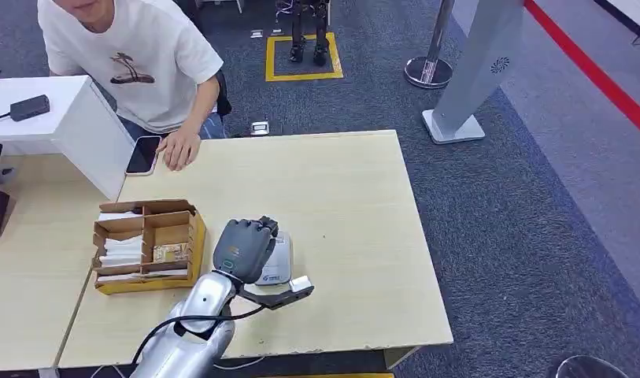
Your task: Pass the card to the sensor for recognition and then transmit it.
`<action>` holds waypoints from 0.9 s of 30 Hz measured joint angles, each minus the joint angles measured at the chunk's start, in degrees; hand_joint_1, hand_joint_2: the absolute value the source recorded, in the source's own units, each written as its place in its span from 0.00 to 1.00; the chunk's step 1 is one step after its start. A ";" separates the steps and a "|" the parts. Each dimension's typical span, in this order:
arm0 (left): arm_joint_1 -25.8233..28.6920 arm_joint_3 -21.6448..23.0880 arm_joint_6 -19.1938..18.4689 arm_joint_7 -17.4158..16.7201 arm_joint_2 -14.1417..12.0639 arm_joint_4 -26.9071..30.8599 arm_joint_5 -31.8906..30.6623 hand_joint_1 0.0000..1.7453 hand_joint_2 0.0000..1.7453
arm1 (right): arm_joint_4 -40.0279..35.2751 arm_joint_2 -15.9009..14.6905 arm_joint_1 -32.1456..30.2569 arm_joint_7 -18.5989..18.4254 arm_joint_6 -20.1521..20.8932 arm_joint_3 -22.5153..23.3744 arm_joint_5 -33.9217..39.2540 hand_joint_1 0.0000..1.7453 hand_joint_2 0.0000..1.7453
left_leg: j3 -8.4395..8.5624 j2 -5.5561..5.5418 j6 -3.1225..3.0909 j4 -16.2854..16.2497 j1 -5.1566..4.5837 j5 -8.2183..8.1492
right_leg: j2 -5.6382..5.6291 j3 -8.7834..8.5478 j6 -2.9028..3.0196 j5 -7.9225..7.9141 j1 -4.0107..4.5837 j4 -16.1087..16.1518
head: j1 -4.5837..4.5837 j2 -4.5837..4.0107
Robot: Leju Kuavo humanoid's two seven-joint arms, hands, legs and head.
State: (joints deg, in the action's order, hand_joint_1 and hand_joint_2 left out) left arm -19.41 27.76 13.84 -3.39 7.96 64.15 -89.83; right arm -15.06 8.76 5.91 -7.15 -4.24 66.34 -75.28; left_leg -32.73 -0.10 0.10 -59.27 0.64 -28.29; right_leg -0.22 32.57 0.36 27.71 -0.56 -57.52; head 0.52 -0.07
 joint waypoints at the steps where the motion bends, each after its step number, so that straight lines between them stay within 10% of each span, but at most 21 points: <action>1: 0.00 0.00 0.00 0.00 0.00 0.00 0.00 1.00 1.00 | 0.00 0.00 0.00 0.00 0.00 0.00 0.00 0.00 0.00 | 0.00 0.00 0.00 0.00 0.00 0.00 | 0.00 0.00 0.00 0.00 0.00 0.00 | 0.00 0.00; 27: -0.02 0.00 0.00 0.00 0.00 0.00 0.00 1.00 1.00 | 0.00 0.00 0.00 0.00 0.00 0.00 0.00 0.00 0.00 | 0.00 0.00 0.00 0.00 0.00 0.00 | 0.00 0.00 0.00 0.00 0.00 0.00 | 0.00 0.00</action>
State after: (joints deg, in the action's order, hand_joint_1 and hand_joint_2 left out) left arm -19.43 27.76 13.84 -3.39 7.96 64.15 -89.83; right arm -15.06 8.76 5.91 -7.15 -4.24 66.34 -75.28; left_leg -32.73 -0.10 0.10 -59.26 0.64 -28.29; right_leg -0.22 32.57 0.35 27.71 -0.56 -57.52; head 0.52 -0.07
